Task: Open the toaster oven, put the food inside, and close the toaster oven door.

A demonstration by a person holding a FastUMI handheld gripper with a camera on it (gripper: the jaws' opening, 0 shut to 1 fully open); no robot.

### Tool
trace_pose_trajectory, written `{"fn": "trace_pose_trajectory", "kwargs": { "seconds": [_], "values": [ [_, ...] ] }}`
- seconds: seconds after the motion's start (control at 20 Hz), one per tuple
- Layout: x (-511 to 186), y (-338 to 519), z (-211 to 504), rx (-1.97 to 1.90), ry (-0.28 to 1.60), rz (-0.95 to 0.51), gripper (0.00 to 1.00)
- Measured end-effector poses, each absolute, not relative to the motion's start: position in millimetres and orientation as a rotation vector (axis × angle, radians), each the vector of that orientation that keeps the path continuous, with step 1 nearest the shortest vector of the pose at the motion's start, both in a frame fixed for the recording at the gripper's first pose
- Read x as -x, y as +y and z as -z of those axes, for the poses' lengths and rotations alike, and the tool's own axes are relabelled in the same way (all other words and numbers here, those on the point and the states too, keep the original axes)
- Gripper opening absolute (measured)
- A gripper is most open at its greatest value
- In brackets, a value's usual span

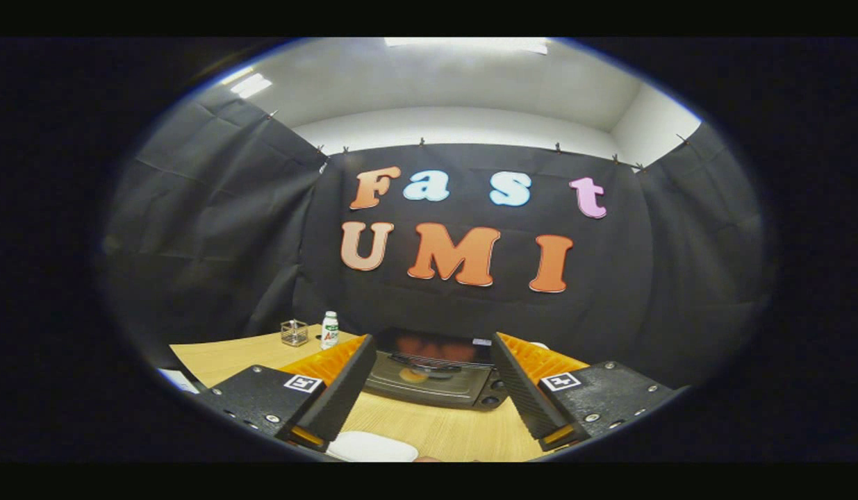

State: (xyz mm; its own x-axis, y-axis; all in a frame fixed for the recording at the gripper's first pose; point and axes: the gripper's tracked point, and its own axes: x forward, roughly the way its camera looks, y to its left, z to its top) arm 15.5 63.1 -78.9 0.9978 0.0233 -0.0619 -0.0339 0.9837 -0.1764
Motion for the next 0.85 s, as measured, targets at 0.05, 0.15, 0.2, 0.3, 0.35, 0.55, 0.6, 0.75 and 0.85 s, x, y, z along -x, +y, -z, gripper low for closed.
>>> {"fn": "trace_pose_trajectory", "kwargs": {
  "seconds": [0.05,0.15,0.2,0.3,0.35,0.55,0.6,0.75,0.85],
  "values": [
    [-9,65,71,0.176,0.047,-0.03,0.99],
    [5,66,54,0.151,0.014,-0.029,0.99],
    [13,68,48,0.136,0.003,-0.032,0.99],
    [26,62,37,0.109,-0.019,-0.026,0.99],
    [33,61,33,0.102,-0.018,-0.021,0.99],
    [60,56,22,0.1,-0.014,-0.007,0.99],
    [65,57,16,0.095,-0.023,-0.003,0.99],
    [73,61,1,0.074,-0.049,0.007,0.99],
    [77,68,-2,0.048,-0.05,-0.008,0.99]
  ]
}}
